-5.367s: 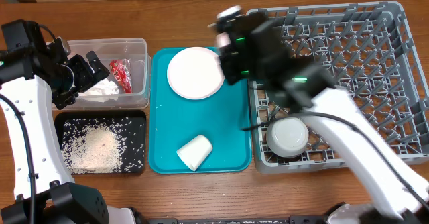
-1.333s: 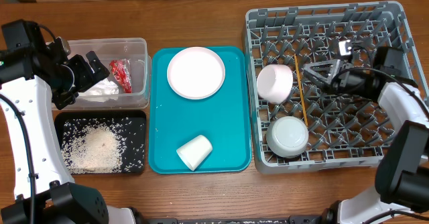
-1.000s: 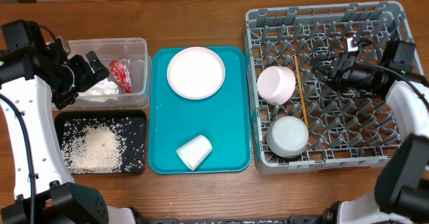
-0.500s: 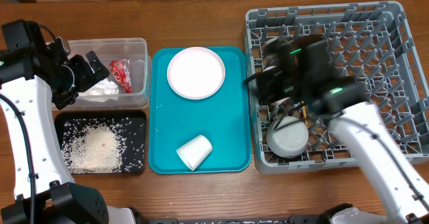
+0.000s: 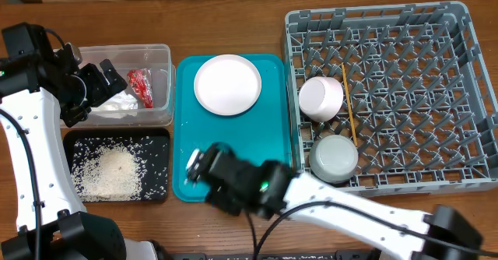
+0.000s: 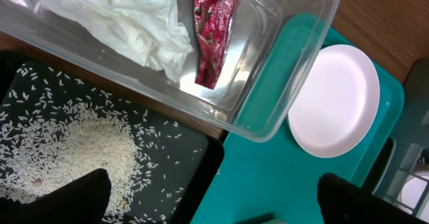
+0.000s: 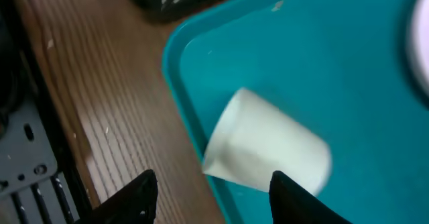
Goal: Sort waste into correct bins and load items into the dishwasher
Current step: 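Move the right gripper left to the white paper cup on the teal tray, then lower the right gripper and grasp the lying paper cup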
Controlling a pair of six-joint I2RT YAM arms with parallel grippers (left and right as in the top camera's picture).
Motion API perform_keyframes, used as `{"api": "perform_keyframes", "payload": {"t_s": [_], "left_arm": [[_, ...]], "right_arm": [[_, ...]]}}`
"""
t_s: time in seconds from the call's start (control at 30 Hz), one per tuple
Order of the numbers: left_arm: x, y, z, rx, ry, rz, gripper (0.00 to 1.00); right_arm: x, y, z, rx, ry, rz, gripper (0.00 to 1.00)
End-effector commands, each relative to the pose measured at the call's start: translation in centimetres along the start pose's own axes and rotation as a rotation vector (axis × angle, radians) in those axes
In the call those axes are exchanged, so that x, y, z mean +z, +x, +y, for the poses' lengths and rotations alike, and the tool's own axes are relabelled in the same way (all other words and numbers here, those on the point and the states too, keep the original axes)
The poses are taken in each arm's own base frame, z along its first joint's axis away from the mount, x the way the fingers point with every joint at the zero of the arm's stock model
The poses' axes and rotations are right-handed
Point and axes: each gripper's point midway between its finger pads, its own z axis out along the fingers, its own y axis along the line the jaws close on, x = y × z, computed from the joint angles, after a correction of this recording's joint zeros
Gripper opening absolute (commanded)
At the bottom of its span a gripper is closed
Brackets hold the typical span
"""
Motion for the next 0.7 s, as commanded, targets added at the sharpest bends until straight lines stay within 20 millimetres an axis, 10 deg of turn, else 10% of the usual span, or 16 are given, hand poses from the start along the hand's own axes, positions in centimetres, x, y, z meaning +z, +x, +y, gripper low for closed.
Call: {"api": "perform_keyframes", "payload": {"t_s": [0.0, 0.67], "left_arm": [[-0.9, -0.3, -0.4, 0.023, 0.006, -0.029, 1.0], [-0.9, -0.3, -0.4, 0.023, 0.006, -0.029, 1.0]], "right_arm": [[1.5, 0.2, 1.0, -0.101, 0.036, 0.038, 0.55], [3.7, 1.2, -3.4, -0.124, 0.312, 0.113, 0.61]]}}
